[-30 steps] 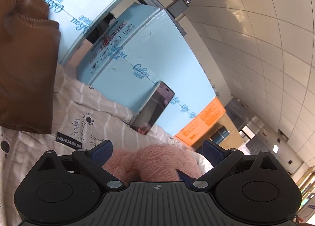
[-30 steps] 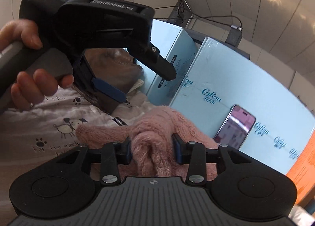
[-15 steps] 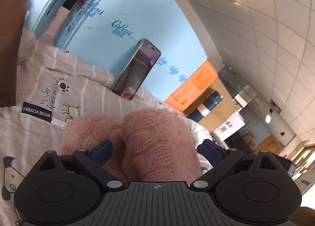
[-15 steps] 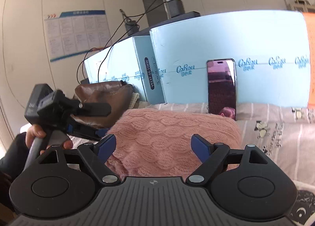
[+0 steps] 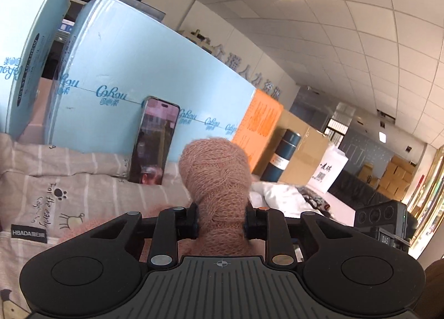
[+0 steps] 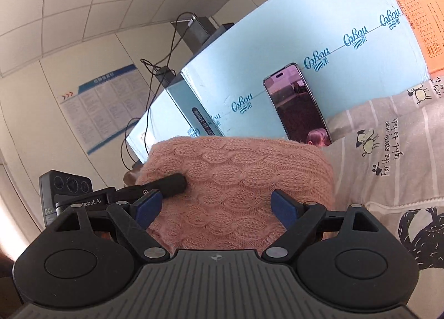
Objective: Fold clothes
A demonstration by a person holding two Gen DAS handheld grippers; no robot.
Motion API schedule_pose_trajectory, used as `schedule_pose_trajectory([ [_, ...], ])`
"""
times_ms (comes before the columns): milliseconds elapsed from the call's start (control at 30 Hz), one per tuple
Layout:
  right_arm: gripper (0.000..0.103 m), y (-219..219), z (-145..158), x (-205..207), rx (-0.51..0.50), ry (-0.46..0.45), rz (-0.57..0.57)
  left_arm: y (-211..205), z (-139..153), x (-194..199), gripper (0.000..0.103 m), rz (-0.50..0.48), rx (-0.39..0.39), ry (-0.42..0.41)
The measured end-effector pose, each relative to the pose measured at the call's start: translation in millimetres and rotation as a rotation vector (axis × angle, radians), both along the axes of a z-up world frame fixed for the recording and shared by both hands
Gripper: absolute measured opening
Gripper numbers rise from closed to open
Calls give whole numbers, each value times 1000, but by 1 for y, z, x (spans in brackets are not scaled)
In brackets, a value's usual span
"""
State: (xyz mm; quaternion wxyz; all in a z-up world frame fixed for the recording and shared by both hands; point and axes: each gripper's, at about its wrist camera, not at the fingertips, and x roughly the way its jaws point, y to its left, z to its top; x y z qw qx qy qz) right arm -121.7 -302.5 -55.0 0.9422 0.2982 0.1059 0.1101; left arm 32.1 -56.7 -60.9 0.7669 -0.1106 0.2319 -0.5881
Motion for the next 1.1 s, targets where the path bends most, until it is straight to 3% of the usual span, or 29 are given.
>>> schedule_pose_trajectory([
  [67,86,-2,1,-2,17,-19,3,10,-10,15,24,36,6,76],
  [200,86,-2,-1,3,26,17,24,22,-41,37,25,148,111,193],
  [333,86,-2,-5,8,33,52,41,22,-42,34,29,163,131,141],
  [500,86,-3,-5,3,57,9,76,28,-33,26,29,177,105,55],
  [767,86,3,-4,3,52,1,151,25,-39,30,31,275,225,38],
  [833,86,4,-5,4,52,6,158,26,-39,29,38,290,220,25],
  [900,86,5,-5,4,51,7,161,32,-38,29,60,317,182,28],
  [967,86,4,-5,2,59,-11,165,43,-34,31,74,352,116,46],
  [1067,86,2,-5,-2,100,-69,203,52,-31,34,82,392,83,69],
  [1100,86,2,-5,-2,110,-70,209,49,-34,37,82,408,121,72],
])
